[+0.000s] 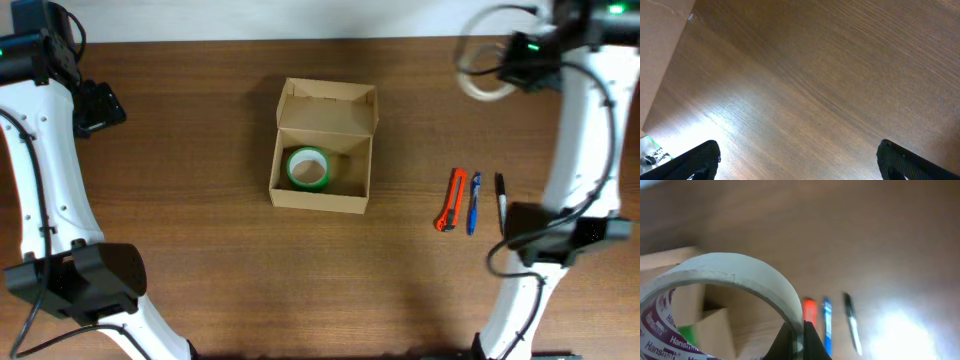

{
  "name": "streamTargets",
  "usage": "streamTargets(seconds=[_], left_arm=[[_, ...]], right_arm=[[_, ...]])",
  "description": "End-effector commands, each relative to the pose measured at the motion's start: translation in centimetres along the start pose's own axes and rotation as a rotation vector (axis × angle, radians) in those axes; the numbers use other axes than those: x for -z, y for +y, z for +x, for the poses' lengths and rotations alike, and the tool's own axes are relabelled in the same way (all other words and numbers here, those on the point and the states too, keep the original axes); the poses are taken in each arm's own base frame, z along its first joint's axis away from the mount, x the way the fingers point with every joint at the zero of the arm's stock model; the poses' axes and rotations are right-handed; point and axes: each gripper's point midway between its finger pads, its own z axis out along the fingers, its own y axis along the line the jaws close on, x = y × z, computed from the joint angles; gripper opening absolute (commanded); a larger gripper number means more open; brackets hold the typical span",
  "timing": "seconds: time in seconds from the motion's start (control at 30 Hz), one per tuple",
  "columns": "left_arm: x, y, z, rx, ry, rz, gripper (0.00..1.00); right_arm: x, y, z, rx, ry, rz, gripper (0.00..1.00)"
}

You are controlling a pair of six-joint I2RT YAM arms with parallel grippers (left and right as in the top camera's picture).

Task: Pack container
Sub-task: 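Carry the white tape with the right gripper into the box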

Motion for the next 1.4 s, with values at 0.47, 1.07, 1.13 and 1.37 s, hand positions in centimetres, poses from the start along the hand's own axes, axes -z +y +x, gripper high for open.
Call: streamTargets(seconds=[0.47,1.07,1.13,1.37], left_arm=[[-0.3,0.2,0.0,0.002,0.007,-0.003,1.00],[-0.3,0.2,0.0,0.003,0.007,-0.003,1.00],[-0.3,0.2,0.0,0.003,0.007,-0.003,1.00],[-0.3,0.2,0.0,0.002,0.007,-0.003,1.00]], right_arm=[[8.9,17.3,11.2,0.600,-0.112,-0.053,0.04],[-7.5,23.7,16.4,0.718,0.216,-0.149,0.04],[-8.5,24.1,16.8,0.722,0.236,-0.161,0.04],[-11.0,24.8,18.4,0.721,0.312,-0.189,0.04]])
